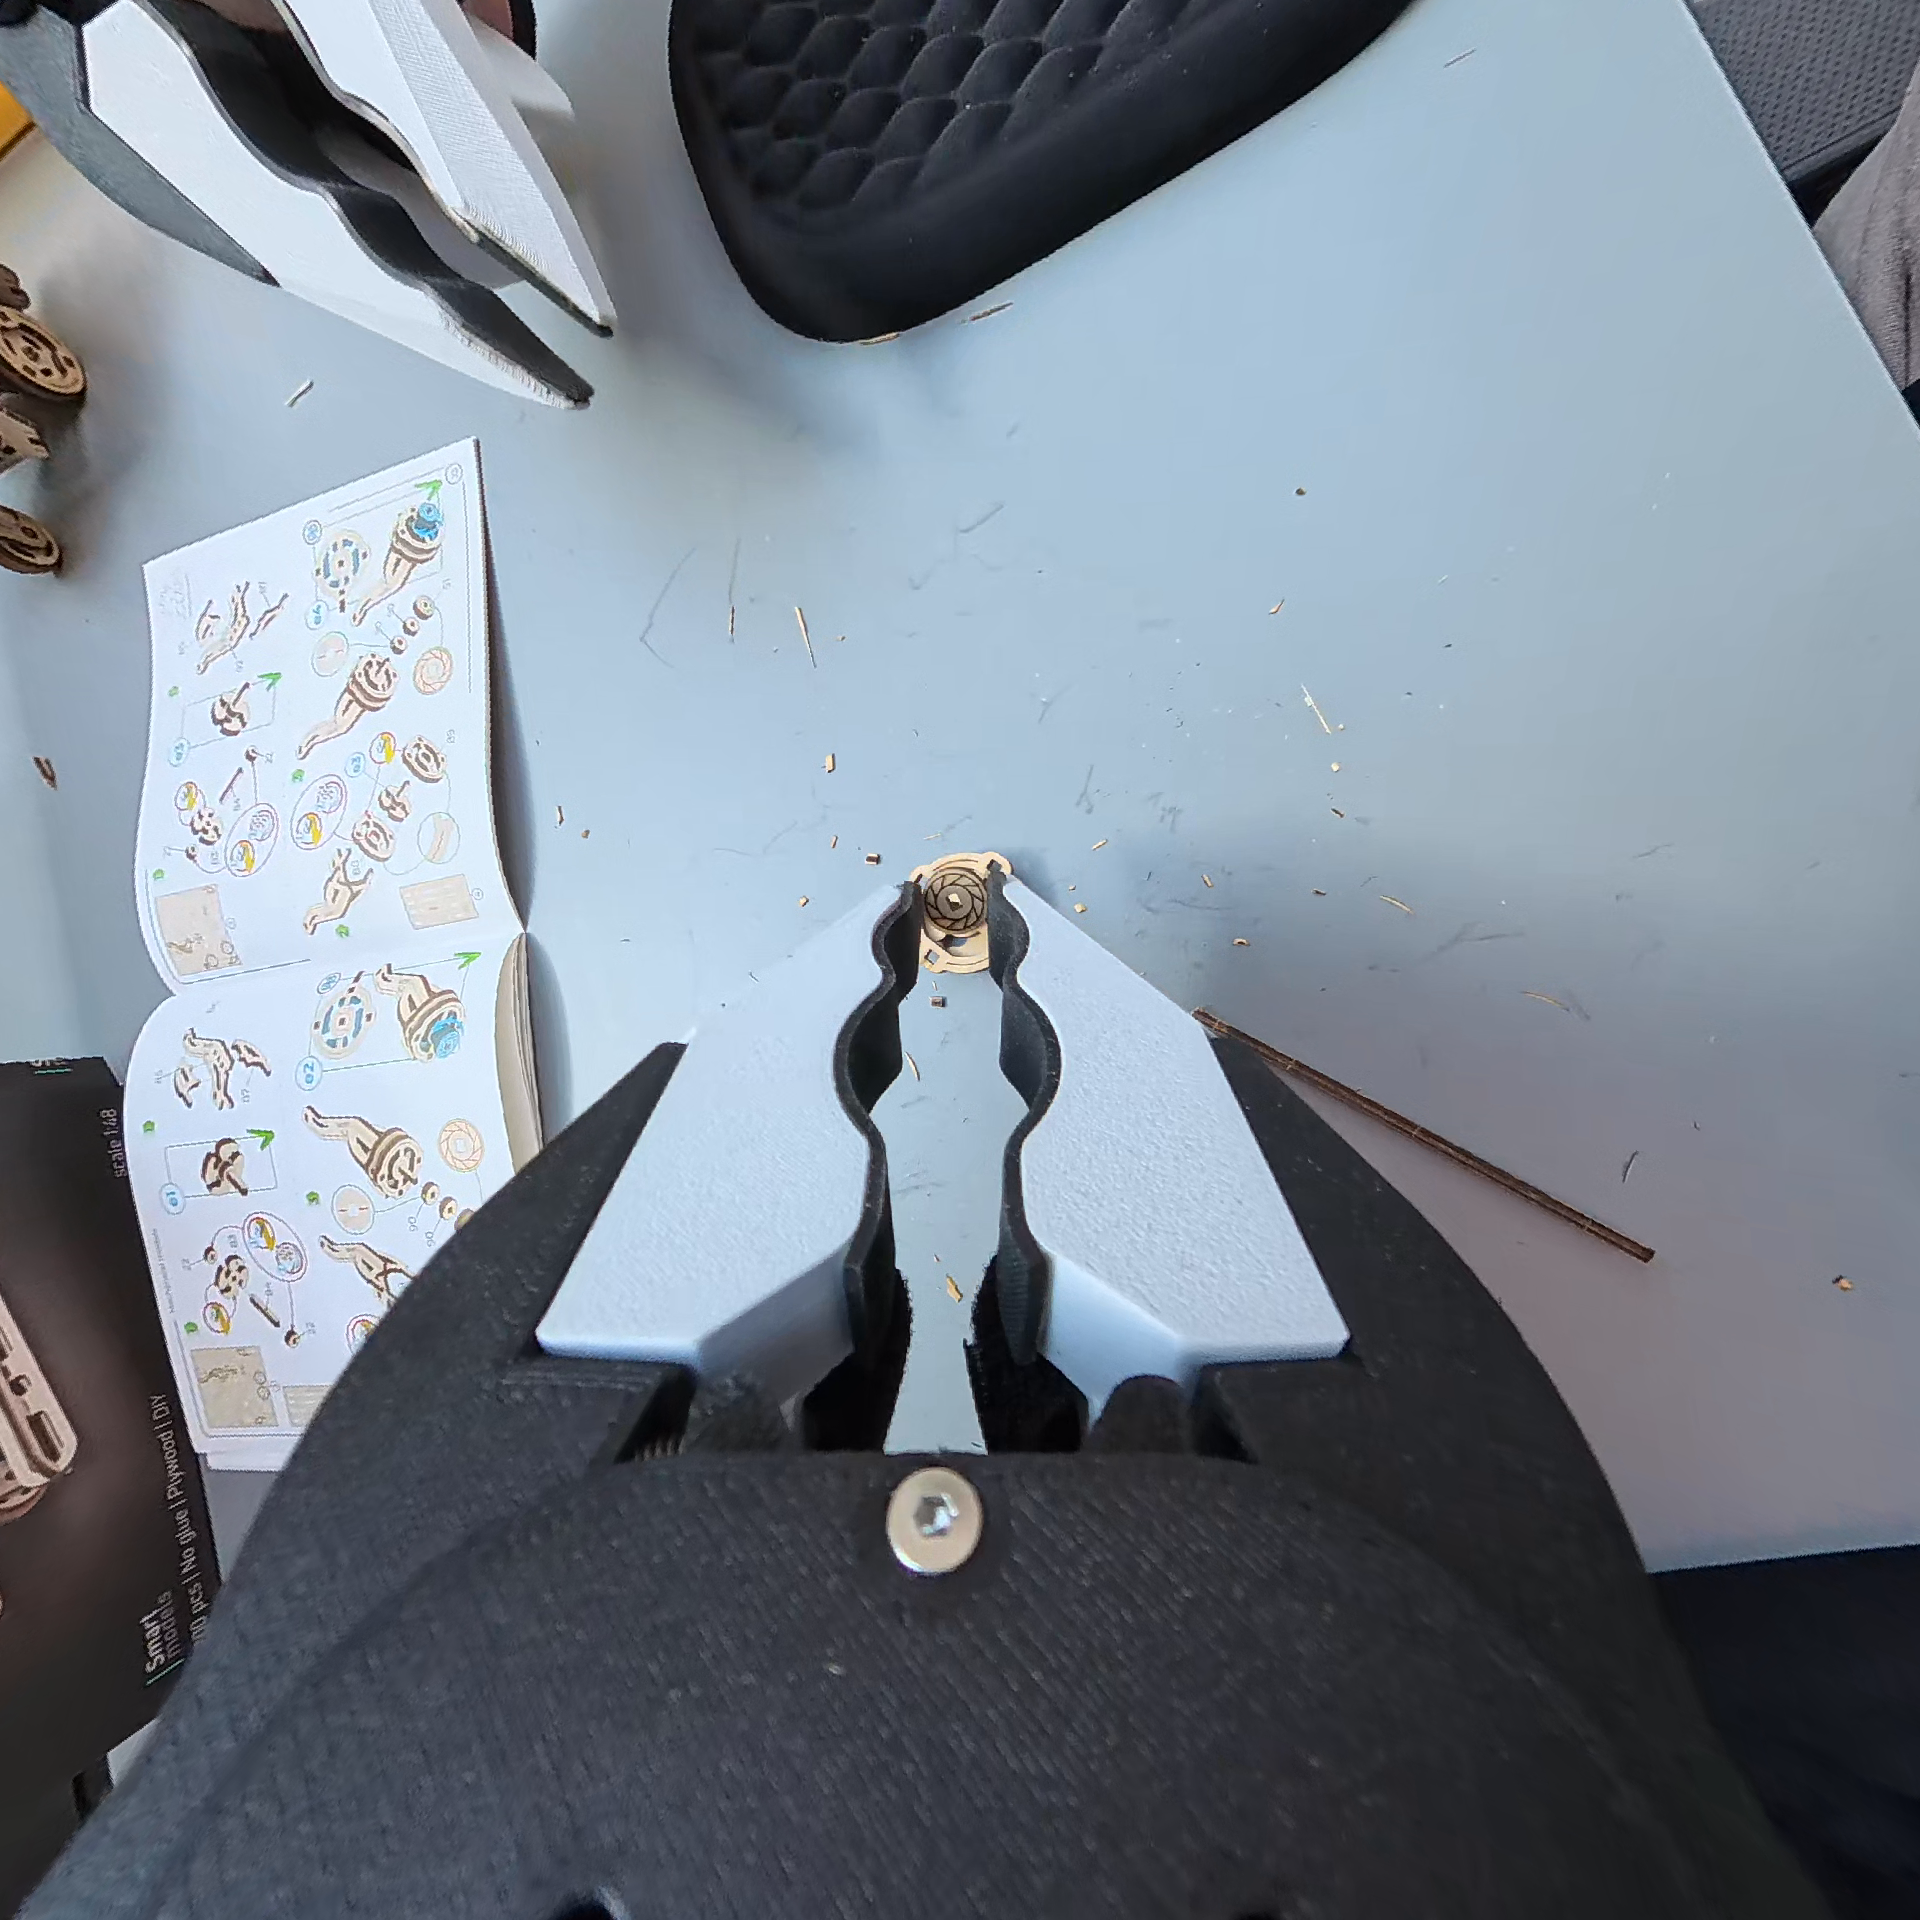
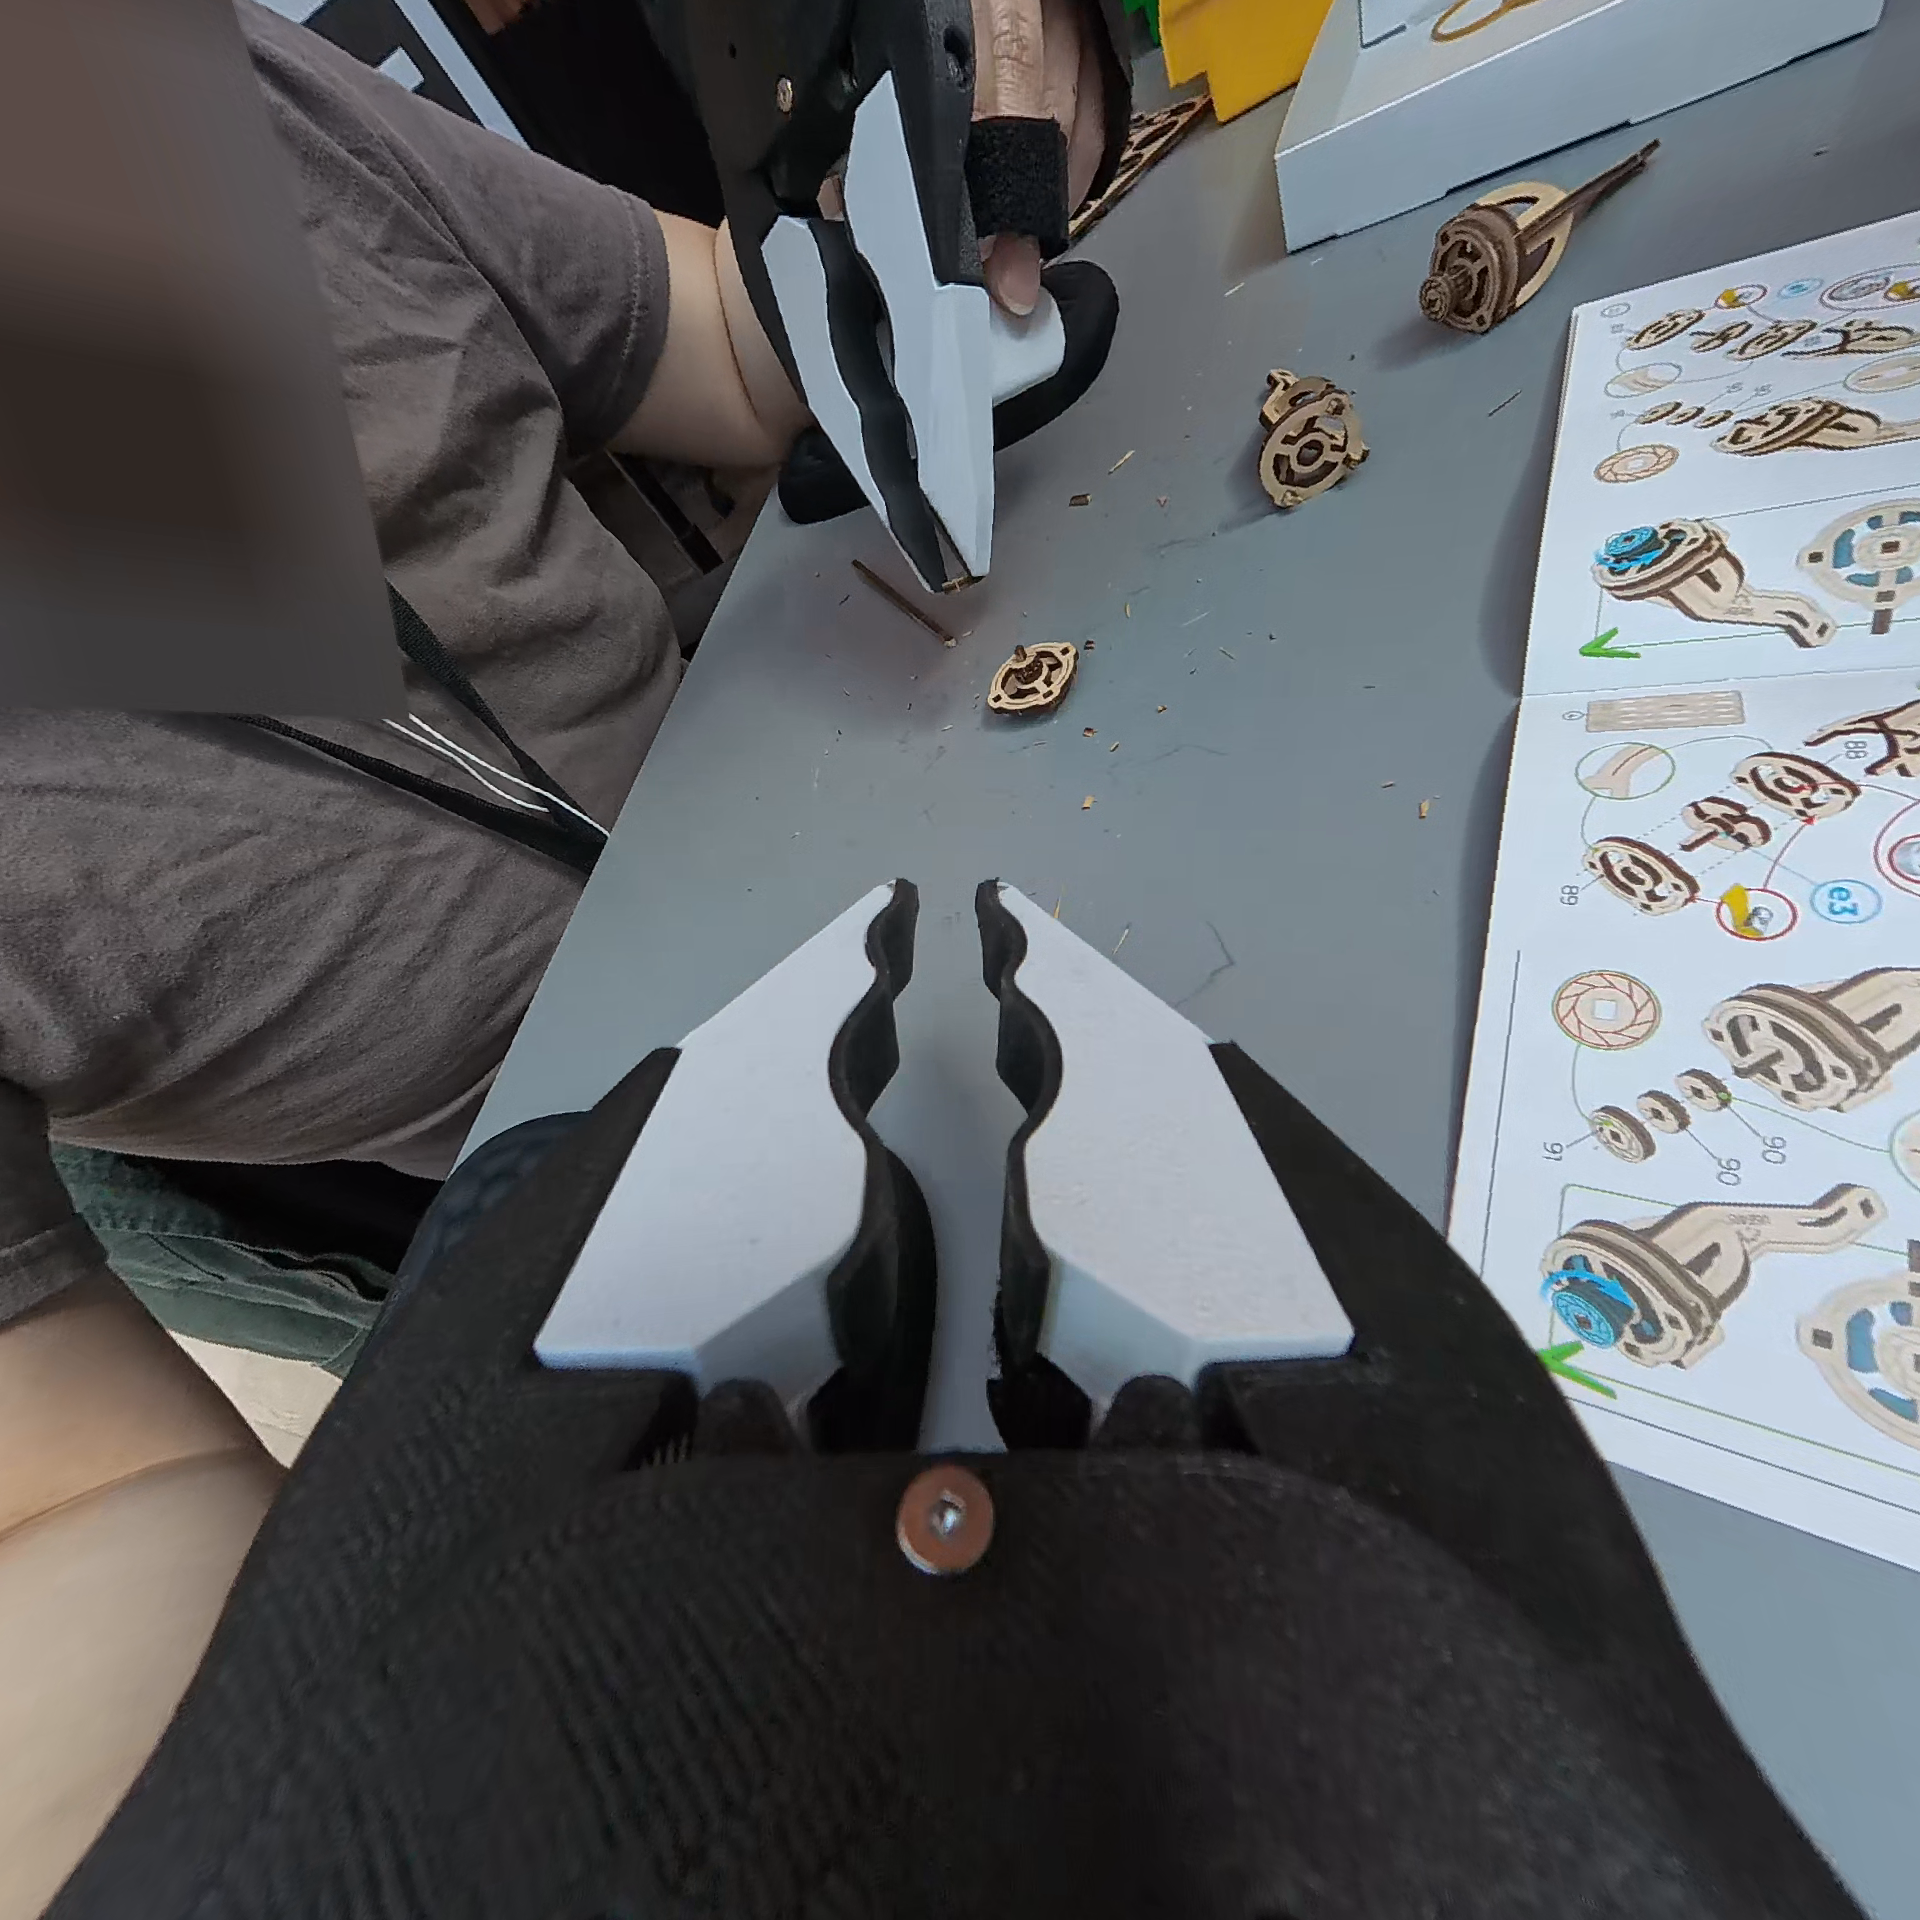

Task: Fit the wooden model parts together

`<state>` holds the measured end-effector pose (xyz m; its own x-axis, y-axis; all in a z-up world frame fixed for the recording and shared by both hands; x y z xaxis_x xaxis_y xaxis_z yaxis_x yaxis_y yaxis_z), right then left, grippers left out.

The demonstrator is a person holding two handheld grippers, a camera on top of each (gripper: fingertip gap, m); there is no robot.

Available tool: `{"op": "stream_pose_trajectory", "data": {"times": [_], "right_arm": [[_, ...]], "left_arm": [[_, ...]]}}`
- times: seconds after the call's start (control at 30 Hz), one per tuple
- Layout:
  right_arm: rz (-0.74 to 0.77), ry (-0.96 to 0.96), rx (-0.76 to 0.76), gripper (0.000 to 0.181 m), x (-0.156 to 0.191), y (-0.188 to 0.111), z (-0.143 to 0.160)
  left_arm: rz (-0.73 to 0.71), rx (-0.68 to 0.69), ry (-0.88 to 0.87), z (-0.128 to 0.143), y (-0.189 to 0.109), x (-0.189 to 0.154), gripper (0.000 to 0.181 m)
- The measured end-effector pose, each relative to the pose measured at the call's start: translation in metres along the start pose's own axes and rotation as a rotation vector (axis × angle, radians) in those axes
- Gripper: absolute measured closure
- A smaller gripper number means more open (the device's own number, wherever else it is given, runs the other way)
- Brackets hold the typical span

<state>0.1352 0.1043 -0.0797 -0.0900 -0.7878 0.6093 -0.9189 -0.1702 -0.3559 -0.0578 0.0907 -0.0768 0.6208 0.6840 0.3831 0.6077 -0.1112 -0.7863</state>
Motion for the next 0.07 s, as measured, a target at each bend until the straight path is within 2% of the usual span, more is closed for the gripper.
{"op": "stream_pose_trajectory", "data": {"times": [0.03, 0.07], "right_arm": [[-0.009, 0.006, 0.001, 0.170, 0.0008, -0.0010, 0.0007], [-0.023, 0.015, 0.002, 0.170, 0.0022, -0.0022, 0.0015]], "left_arm": [[0.001, 0.003, 0.001, 0.0004, 0.0005, -0.0002, 0.172], [0.003, 0.005, 0.002, 0.0007, 0.0009, -0.0005, 0.172]]}}
Point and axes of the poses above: each gripper's, where its closed fingertips meet, y out along the fingers, z out of its underside, x = y × z across the jaws, the point moved 5 cm from there along -y, back along the fingers, and after that the axes turned 12 degrees about y, right-handed, at the moved point
